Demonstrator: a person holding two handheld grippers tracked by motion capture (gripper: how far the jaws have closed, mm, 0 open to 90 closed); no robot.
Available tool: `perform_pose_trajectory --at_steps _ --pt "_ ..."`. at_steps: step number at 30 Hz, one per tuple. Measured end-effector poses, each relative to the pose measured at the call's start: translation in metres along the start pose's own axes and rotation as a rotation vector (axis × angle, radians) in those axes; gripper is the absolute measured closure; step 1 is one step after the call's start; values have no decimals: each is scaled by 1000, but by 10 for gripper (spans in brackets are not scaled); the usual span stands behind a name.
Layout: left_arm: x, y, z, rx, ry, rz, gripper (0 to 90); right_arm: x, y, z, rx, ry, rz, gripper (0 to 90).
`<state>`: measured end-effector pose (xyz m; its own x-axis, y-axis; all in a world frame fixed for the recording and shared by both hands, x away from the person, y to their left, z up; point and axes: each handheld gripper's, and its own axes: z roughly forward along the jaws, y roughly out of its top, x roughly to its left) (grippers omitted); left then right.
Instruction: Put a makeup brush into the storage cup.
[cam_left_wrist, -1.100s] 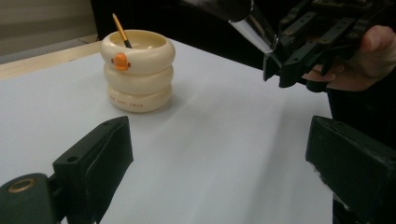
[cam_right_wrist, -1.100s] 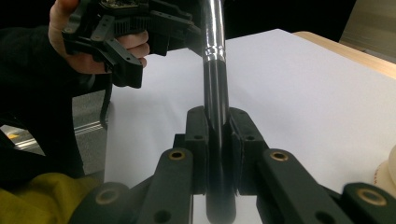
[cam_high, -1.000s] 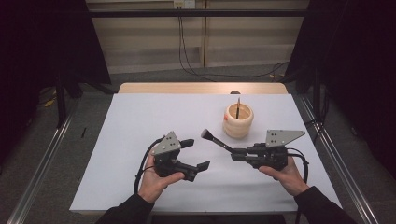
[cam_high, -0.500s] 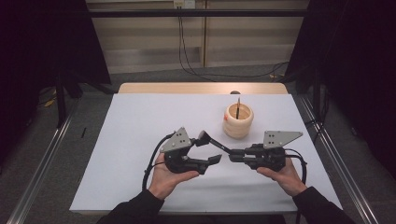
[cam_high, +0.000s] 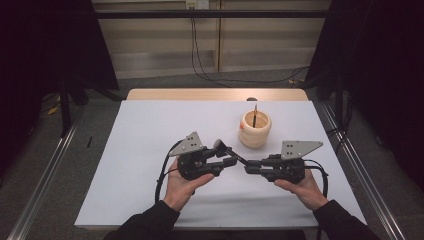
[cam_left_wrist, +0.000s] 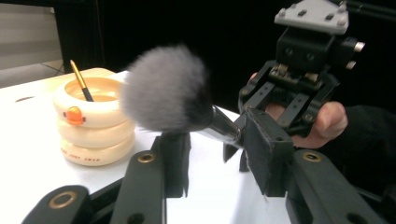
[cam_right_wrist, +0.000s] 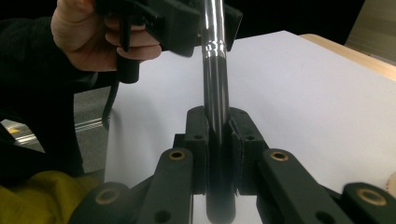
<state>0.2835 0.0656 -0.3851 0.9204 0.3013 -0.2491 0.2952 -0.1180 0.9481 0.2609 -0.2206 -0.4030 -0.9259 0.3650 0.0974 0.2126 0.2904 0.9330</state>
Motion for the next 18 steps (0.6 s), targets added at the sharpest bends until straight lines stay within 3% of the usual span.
perform_pose_trajectory --at_steps 3,9,14,18 --pt "1 0 1 -4 -12 -27 636 0 -1 2 12 0 -2 800" --pt "1 0 1 0 -13 -27 698 -1 -3 5 19 4 -4 798" --pt "-1 0 0 -5 -46 -40 741 -1 -5 8 30 19 -5 790" --pt "-4 2 0 -4 -73 -28 770 -2 -6 8 28 22 0 769"
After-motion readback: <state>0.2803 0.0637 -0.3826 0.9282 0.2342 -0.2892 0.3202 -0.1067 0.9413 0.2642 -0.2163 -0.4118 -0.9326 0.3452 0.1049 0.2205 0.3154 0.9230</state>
